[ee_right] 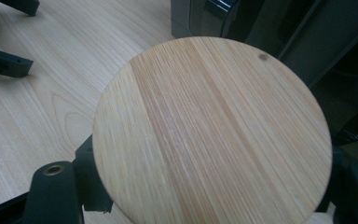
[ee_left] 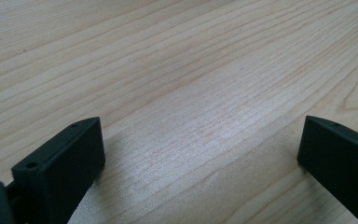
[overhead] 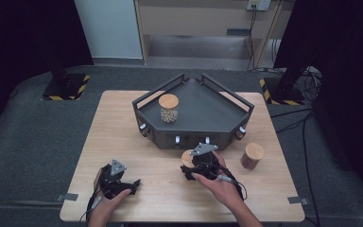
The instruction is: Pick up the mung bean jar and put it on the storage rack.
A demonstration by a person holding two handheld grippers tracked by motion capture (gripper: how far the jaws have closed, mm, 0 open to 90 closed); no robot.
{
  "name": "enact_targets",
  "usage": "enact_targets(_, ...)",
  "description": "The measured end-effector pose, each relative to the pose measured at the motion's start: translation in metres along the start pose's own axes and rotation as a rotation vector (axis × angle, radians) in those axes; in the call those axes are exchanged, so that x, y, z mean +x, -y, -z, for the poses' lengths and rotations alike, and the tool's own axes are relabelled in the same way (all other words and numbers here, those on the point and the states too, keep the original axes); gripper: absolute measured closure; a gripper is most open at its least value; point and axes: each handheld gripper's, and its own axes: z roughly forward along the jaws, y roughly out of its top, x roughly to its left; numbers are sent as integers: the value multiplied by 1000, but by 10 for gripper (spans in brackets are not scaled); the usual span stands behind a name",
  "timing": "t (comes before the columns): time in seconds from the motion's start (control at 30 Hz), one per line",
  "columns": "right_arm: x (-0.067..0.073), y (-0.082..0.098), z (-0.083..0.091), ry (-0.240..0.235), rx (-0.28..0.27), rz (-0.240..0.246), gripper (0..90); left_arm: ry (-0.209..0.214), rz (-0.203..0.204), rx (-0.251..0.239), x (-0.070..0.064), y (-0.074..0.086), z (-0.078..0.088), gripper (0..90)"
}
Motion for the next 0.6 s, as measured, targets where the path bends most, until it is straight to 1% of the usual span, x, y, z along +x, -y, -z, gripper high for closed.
enact_targets(0.37, -4, -7, 9, 1, 7, 6, 256, 0, 0, 0, 0, 0, 0, 0)
enact_targets(0.6, -6, -12, 17, 3, 0, 14, 256, 0, 0, 0, 0, 0, 0, 0)
